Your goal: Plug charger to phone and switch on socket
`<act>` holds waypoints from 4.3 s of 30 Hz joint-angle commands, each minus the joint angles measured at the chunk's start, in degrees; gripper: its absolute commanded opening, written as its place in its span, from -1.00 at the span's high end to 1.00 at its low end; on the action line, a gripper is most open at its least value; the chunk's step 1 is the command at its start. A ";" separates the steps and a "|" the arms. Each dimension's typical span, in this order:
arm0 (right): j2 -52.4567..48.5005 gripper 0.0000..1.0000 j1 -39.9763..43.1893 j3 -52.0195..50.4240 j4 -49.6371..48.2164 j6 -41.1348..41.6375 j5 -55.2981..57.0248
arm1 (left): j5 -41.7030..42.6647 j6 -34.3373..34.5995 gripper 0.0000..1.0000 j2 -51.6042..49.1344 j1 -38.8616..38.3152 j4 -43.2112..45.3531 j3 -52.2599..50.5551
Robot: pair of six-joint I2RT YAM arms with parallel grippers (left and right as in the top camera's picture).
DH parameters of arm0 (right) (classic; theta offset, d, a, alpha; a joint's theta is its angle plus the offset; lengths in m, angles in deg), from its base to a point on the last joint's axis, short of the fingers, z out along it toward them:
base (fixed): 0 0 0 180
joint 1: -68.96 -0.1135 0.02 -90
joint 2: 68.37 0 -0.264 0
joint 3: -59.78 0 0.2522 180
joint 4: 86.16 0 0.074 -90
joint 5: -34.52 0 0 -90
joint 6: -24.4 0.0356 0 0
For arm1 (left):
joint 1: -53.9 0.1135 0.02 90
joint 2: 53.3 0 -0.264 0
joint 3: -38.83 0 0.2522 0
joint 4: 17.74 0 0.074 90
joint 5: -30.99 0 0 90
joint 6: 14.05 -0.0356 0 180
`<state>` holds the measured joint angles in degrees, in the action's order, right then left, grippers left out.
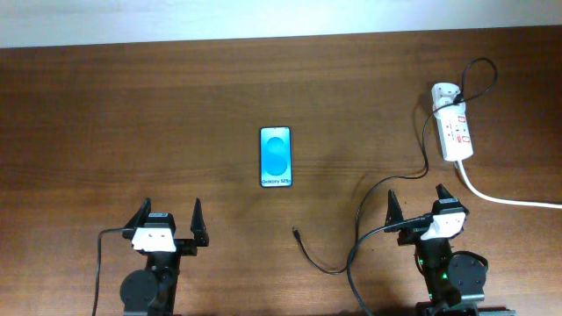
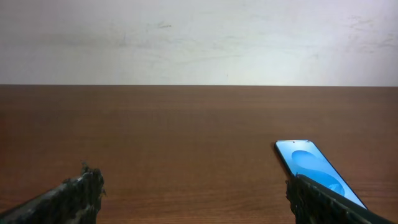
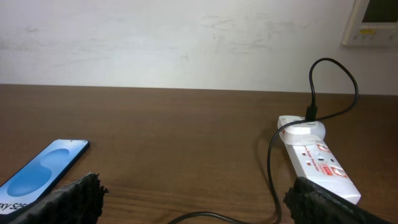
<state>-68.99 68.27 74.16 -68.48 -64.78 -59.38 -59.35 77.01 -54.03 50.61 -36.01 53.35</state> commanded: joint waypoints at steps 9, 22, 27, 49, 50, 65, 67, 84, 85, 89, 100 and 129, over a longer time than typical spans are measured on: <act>0.42 -0.97 -0.52 -0.31 0.37 -0.39 0.09 | 0.59 -0.28 -0.99 0.35 0.35 -0.26 -0.24; 0.42 -0.97 -0.52 -0.31 0.37 -0.39 0.09 | 0.59 -0.28 -0.99 0.35 0.35 -0.28 -0.24; 0.42 -0.97 -0.52 -0.31 0.37 -0.39 0.09 | 0.59 -0.28 -0.99 0.35 0.35 -0.28 -0.24; 0.42 -0.97 -0.52 -0.31 0.37 -0.39 0.11 | 8.33 -0.26 -0.99 0.35 0.35 6.21 -0.17; 0.42 -0.97 -0.52 -0.31 0.37 -0.39 0.09 | 10.62 -0.26 -0.99 0.35 0.35 8.96 -0.17; 0.42 -0.97 -0.52 -0.31 0.37 -0.39 0.09 | 11.23 -0.28 -0.99 -6.97 0.35 27.50 13.46; 0.42 -0.97 -0.52 -0.31 0.37 -0.39 0.11 | 12.09 -0.31 -0.99 -18.75 0.35 15.56 26.49; 0.42 -0.97 -0.52 -0.31 0.37 -0.39 0.09 | 6.12 6.43 -0.98 -92.37 -11.54 -70.49 101.42; 0.42 -0.97 -0.52 -0.31 0.37 -0.39 0.09 | 5.16 6.43 -0.98 -95.93 -12.52 -73.75 104.35; 0.42 -0.97 -0.52 -0.31 0.37 -0.39 0.09 | 19.41 6.43 -0.98 -100.89 -15.80 -71.30 104.50; 0.42 -0.97 -0.52 -0.31 0.37 -0.39 0.09 | 7.34 24.46 -0.98 -109.35 -25.81 -67.01 104.50; 0.44 -0.97 -0.52 -0.31 0.37 -0.39 0.11 | 4.02 25.05 -0.98 -125.90 -30.67 -59.10 104.28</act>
<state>-68.95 68.11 74.16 -68.50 -64.81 -59.36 -52.25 101.56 -179.45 21.46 -95.72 157.08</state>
